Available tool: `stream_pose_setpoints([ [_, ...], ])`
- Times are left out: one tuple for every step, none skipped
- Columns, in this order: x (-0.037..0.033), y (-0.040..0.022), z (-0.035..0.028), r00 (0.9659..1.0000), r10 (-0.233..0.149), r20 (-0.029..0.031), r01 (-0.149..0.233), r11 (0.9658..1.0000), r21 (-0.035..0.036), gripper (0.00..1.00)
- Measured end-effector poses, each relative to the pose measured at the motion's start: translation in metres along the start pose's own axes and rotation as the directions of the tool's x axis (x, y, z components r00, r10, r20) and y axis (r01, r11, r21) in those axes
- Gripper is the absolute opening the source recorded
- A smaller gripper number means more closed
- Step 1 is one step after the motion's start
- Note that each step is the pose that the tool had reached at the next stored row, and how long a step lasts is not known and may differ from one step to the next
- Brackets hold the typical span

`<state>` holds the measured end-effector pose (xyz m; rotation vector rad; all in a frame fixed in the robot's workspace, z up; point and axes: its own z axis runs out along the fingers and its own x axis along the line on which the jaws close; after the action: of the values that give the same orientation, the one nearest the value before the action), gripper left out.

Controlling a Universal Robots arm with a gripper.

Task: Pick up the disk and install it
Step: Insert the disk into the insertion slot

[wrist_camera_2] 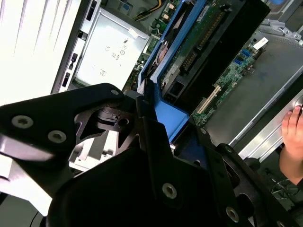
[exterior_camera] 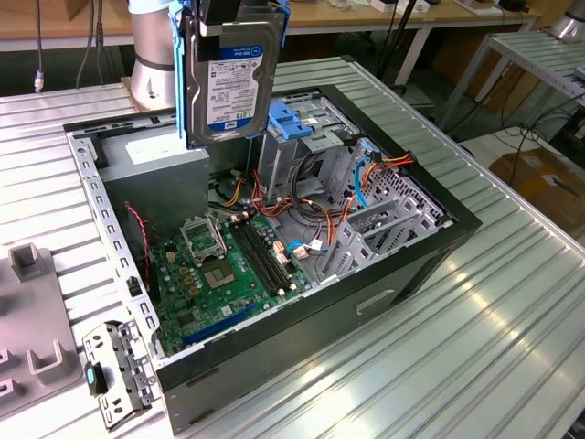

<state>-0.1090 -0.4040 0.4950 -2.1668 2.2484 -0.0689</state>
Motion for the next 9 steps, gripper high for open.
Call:
stream_pose_setpoints([
  [0.0000,0.0000,0.0000,1.0000,0.000,0.0000,0.000,1.0000,0.0000,0.37],
  [0.0000,0.0000,0.0000,1.0000,0.000,0.0000,0.000,1.0000,0.0000,0.37],
  [0.0000,-0.0001,0.0000,1.0000,0.000,0.0000,0.000,1.0000,0.0000,0.37],
  [0.0001,-0.0001,0.0000,1.0000,0.000,0.0001,0.000,1.0000,0.0000,0.37],
  [0.0006,-0.0001,0.0000,1.0000,0.000,0.0000,0.000,1.0000,0.0000,0.37],
  [0.0010,-0.0002,0.0000,1.0000,0.000,0.0000,0.000,1.0000,0.0000,0.37],
  [0.0022,-0.0003,0.0000,1.0000,0.000,-0.0001,0.000,1.0000,-0.0001,0.37],
  [0.0045,-0.0004,0.0001,1.0000,0.000,0.0001,0.000,1.0000,0.0000,0.37],
  [0.0081,-0.0006,0.0002,1.0000,0.000,-0.0001,0.000,1.0000,0.0000,0.37],
])
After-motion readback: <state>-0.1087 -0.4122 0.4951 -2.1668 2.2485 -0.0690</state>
